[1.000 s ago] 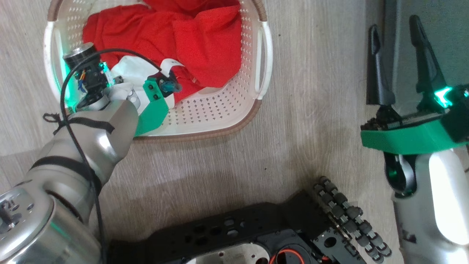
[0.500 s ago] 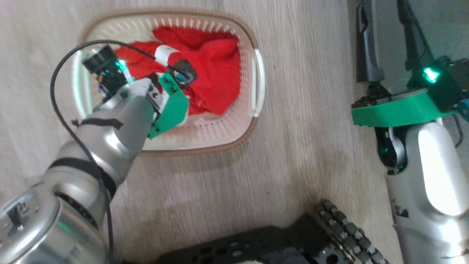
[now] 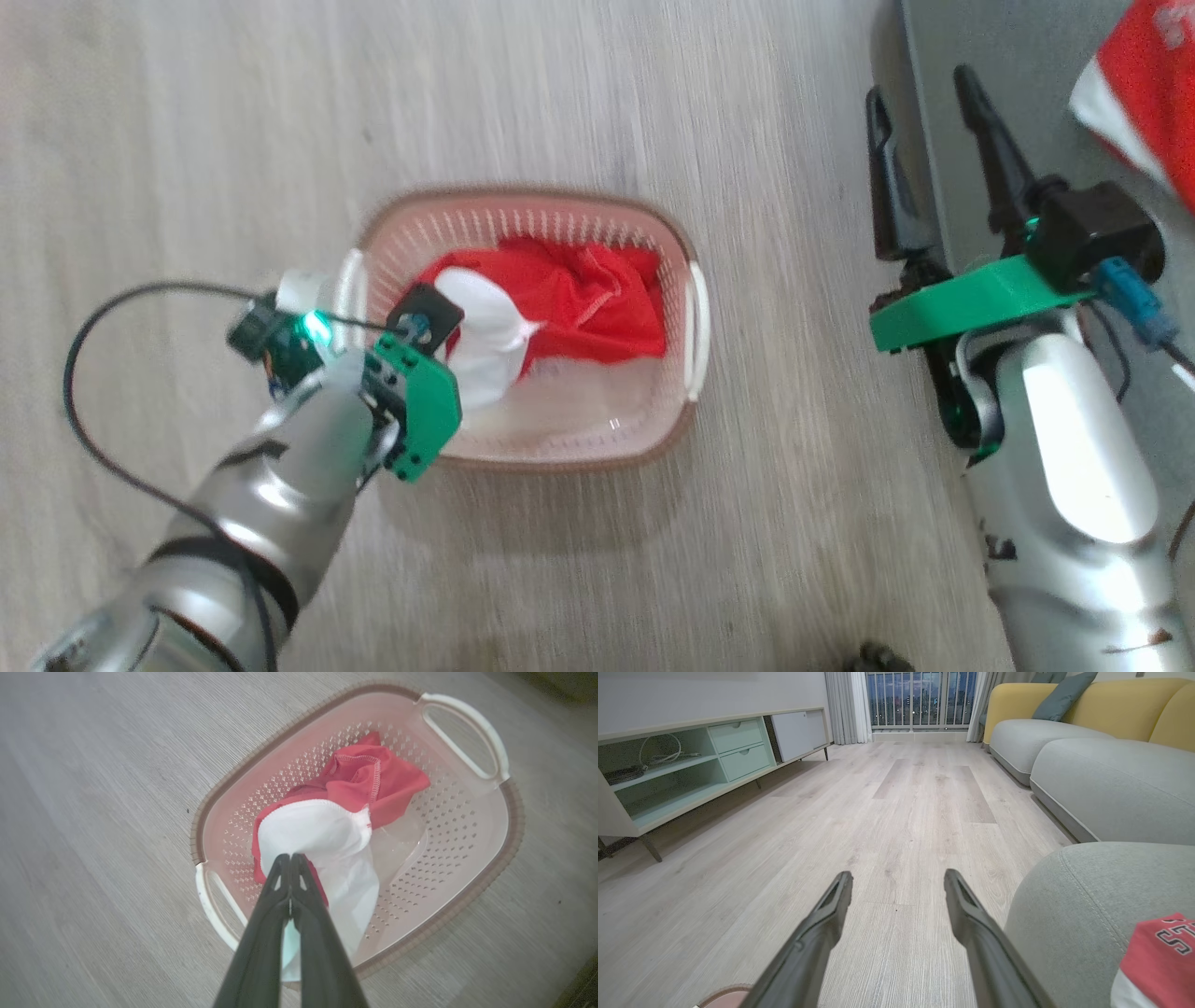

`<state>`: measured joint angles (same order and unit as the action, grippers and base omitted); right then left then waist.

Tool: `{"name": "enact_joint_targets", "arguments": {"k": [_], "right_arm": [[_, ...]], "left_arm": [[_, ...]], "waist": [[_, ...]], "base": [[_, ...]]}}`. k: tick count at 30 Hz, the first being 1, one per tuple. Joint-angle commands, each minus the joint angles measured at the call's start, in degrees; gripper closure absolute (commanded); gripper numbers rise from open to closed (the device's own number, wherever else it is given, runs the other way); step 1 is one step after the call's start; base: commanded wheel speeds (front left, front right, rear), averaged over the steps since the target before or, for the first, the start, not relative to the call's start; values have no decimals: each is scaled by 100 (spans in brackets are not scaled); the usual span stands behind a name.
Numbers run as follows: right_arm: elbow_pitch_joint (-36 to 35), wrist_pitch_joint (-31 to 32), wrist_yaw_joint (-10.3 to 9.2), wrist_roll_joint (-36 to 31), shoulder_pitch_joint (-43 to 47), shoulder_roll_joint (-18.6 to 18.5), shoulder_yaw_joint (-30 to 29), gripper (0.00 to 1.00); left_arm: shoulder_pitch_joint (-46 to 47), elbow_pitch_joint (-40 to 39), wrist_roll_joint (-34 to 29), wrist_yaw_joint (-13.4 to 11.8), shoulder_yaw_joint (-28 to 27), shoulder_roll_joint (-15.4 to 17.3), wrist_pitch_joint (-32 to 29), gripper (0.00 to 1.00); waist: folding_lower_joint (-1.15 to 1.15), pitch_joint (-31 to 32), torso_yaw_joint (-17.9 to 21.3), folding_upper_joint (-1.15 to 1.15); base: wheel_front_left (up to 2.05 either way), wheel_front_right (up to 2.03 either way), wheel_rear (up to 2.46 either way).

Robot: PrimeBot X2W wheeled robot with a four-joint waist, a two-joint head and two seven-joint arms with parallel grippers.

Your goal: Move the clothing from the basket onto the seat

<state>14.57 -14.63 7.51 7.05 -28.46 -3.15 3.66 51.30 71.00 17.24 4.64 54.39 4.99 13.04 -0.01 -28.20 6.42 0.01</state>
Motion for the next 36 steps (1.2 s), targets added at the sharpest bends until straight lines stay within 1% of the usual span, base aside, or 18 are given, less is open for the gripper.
{"name": "enact_joint_targets", "arguments": {"k": [1,2,6,10,18,21,28,36], "right_arm": [[-30,-37,-2,-5,169,27,119,0],[-30,-37,-2,-5,169,27,119,0],[192,-37,-2,13,248,27,158,0],[394,-37,-2,38,323,27,184,0],[695,-37,-2,133,592,27,143,0],[784,-37,-2,165,655,27,161,0],[928,-37,-2,207,825,27,173,0],[1013,-37,-2,338,987,27,206,0]], "left_arm": [[-59,-137,192,25,-271,72,129,100],[-59,-137,192,25,-271,72,129,100],[-157,-362,431,35,-491,-1,185,100],[-176,-799,588,-6,-732,-34,193,100],[-238,-1708,712,-263,-1056,-131,195,100],[-303,-2091,749,-355,-1210,-139,195,100],[-298,-2821,638,-543,-1387,-26,196,100],[182,-3680,595,-684,-1518,108,89,100]], "waist": [[1,742,-313,-1],[1,742,-313,-1],[1,1134,-434,-1],[1,1496,-542,-1],[1,2173,-768,-1],[1,2372,-798,-1],[1,2716,-833,-1],[1,2918,-837,-1]], "base": [[0,0,0],[0,0,0],[0,0,0],[0,0,0],[0,0,0],[0,0,0],[0,0,0],[0,0,0]]}}
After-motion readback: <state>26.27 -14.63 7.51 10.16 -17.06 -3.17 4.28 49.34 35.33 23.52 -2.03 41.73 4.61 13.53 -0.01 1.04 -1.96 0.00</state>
